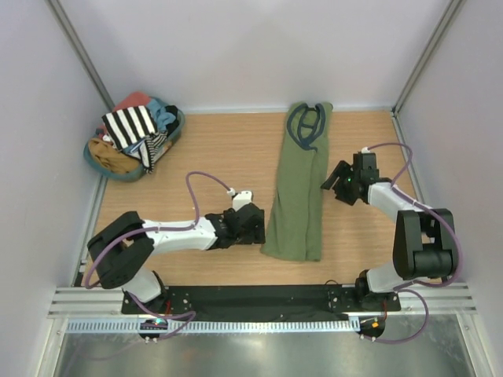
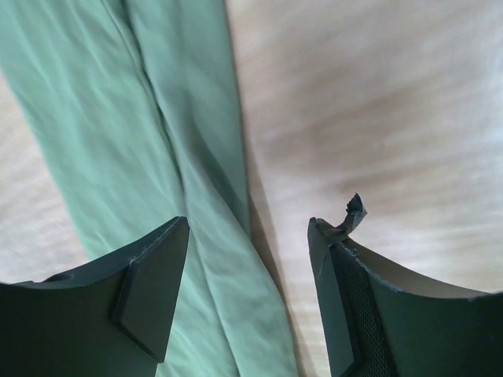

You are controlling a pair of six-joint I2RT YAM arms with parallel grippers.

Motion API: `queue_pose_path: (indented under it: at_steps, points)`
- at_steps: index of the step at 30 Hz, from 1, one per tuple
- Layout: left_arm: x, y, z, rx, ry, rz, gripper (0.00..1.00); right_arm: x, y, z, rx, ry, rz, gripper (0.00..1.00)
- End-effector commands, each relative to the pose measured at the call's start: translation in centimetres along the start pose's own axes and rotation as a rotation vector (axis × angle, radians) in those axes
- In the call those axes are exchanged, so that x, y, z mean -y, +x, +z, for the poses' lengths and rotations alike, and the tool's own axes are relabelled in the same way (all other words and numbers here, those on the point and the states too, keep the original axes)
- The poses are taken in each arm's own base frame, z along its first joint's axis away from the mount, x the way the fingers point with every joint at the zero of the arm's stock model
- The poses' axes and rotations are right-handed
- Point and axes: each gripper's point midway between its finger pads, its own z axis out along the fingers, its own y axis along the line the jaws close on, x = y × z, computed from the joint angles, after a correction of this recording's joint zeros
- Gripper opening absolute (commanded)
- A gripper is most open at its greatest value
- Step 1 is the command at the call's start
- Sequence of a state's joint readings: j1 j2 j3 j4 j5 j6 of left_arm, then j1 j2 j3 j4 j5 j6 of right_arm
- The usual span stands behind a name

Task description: Fold and stack the tank tops

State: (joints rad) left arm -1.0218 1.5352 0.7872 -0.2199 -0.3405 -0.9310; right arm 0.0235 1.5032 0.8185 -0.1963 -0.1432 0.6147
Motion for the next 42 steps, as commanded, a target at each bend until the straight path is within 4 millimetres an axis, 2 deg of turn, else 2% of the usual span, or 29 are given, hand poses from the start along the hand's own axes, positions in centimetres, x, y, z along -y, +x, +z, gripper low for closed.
queue_pose_path:
  at_steps: [1, 7, 12, 15, 18, 20, 22, 24, 25, 27, 28, 29, 30, 31, 33, 34, 35, 36, 37, 41, 42]
  points:
    - [1.6, 0.2, 1.0, -0.035, 0.072, -0.002, 0.77, -0.5, 0.1, -1.0, 0.042, -0.024, -0.047, 0.7]
    - [3.1, 1.7, 1.9, -0.096, 0.137, -0.037, 0.71, -0.1, 2.4, -0.1, -0.019, -0.052, -0.052, 0.66]
    - [4.4, 2.4, 2.0, -0.117, 0.194, -0.06, 0.69, -0.4, 2.6, 1.5, -0.034, -0.054, -0.052, 0.66]
    - [4.7, 3.2, 2.2, -0.133, 0.197, -0.056, 0.6, -0.7, 2.0, 2.3, -0.028, -0.042, -0.049, 0.66]
    - [4.4, 4.3, 2.8, -0.169, 0.18, -0.059, 0.44, -0.5, 1.1, 3.3, -0.012, -0.008, -0.04, 0.63]
    - [4.1, 4.7, 3.0, -0.179, 0.169, -0.069, 0.34, -0.8, -0.4, 3.8, 0.021, 0.017, -0.041, 0.62]
    - [4.1, 4.8, 3.2, -0.173, 0.172, -0.081, 0.31, -0.9, -2.2, 4.9, 0.054, 0.057, -0.041, 0.62]
    - [3.8, 5.0, 3.3, -0.178, 0.165, -0.086, 0.29, -0.8, -3.0, 5.7, 0.054, 0.09, -0.04, 0.62]
    - [3.7, 5.3, 3.4, -0.182, 0.162, -0.088, 0.28, -1.7, -4.3, 6.2, 0.07, 0.082, -0.044, 0.63]
    - [3.5, 5.5, 3.4, -0.188, 0.161, -0.084, 0.22, -0.9, -4.6, 7.9, 0.062, 0.13, -0.044, 0.63]
    - [3.5, 5.5, 3.3, -0.188, 0.163, -0.083, 0.14, -1.9, -6.0, 8.2, 0.082, 0.117, -0.052, 0.62]
    - [3.5, 5.7, 3.3, -0.192, 0.163, -0.08, 0.09, -1.2, -5.5, 9.2, 0.055, 0.147, -0.051, 0.61]
    - [3.3, 5.9, 3.3, -0.195, 0.158, -0.08, 0.04, -1.3, -5.8, 9.6, 0.057, 0.153, -0.051, 0.6]
    - [3.4, 5.9, 3.1, -0.195, 0.163, -0.082, 0.0, -1.9, -6.9, 9.8, 0.073, 0.149, -0.058, 0.53]
    - [2.7, 6.4, 2.9, -0.2, 0.154, -0.084, 0.0, -1.9, -6.6, 11.2, 0.042, 0.143, -0.072, 0.4]
    - [2.5, 6.5, 2.8, -0.196, 0.149, -0.087, 0.0, -2.8, -7.2, 11.5, 0.043, 0.124, -0.076, 0.29]
    - [2.6, 6.2, 2.4, -0.186, 0.155, -0.098, 0.0, -3.3, -6.8, 11.9, 0.012, 0.1, -0.081, 0.25]
    - [1.8, 6.7, 2.3, -0.191, 0.144, -0.098, 0.0, -3.4, -6.1, 12.7, -0.013, 0.099, -0.088, 0.21]
    - [1.5, 6.6, 2.1, -0.184, 0.14, -0.105, 0.0, -4.5, -6.7, 12.8, -0.008, 0.073, -0.096, 0.17]
    - [-0.3, 7.7, 1.0, -0.18, 0.124, -0.134, 0.0, -8.0, -4.9, 14.0, -0.063, 0.022, -0.179, 0.13]
    - [-0.5, 7.9, 0.8, -0.177, 0.121, -0.137, 0.0, -9.8, -4.1, 14.4, -0.071, -0.001, -0.215, 0.13]
